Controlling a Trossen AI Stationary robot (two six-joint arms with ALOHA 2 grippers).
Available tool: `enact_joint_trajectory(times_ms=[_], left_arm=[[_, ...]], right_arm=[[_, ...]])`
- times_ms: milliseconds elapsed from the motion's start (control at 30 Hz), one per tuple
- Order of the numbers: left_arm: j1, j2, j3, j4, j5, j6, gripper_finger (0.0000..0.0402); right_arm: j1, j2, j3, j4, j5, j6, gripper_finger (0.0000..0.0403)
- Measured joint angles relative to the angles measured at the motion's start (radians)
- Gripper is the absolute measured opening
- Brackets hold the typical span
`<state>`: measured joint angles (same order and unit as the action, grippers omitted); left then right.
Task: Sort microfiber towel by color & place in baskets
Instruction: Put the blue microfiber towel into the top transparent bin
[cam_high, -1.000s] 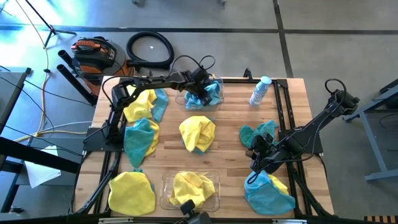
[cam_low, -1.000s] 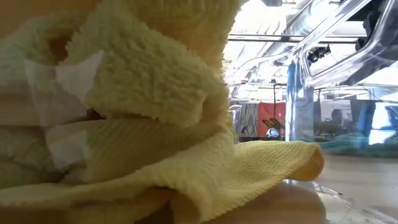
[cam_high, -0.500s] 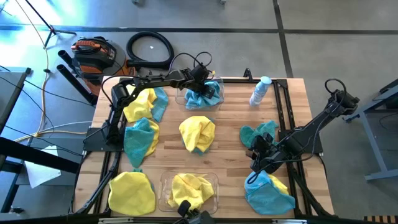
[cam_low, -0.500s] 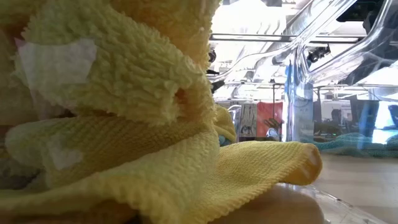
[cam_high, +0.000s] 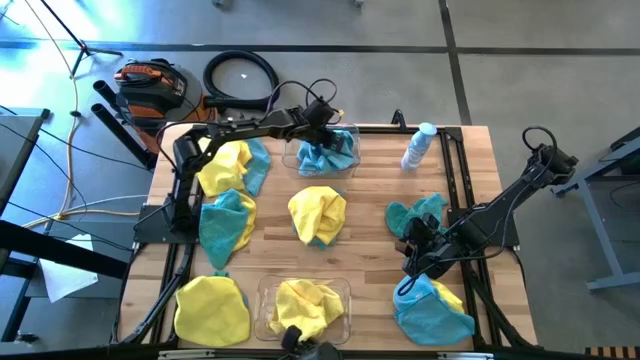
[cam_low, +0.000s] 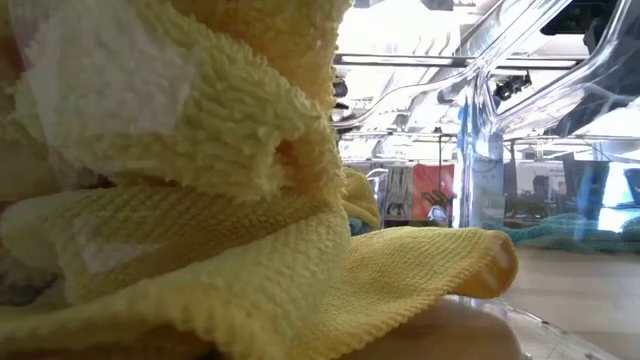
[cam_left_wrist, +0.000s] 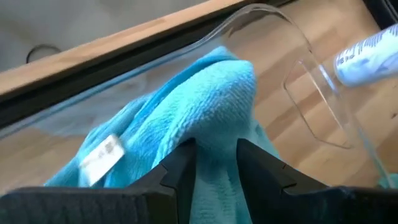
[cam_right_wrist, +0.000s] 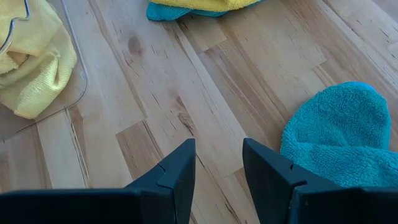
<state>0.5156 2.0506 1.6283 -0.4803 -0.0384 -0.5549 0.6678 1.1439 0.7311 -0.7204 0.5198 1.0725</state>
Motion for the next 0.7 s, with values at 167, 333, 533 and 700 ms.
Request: enact_joint_trajectory(times_ms=[167, 333, 533, 700], left_arm=[[-0.016, -0.021, 0.000, -0.099, -0.020, -0.103, 0.0106], [-0.048, 0.007, -0.002, -0.105, -0.070, -0.194, 0.0106], [-0.047, 0.069, -0.002, -0.119, -0.053, -0.286, 0.0106], [-0.048, 0.101, -0.003, -0.119, -0.051, -0.321, 0.0106]], right_arm=[[0.000, 0.000, 0.000, 0.000, 0.000, 0.000, 0.0128], [0.000, 0.000, 0.000, 0.001, 0.000, 0.000, 0.0128], [0.000, 0.000, 0.000, -0.003, 0.000, 0.000, 0.0128], [0.000, 0.000, 0.000, -0.041, 0.000, 0.000, 0.0128]])
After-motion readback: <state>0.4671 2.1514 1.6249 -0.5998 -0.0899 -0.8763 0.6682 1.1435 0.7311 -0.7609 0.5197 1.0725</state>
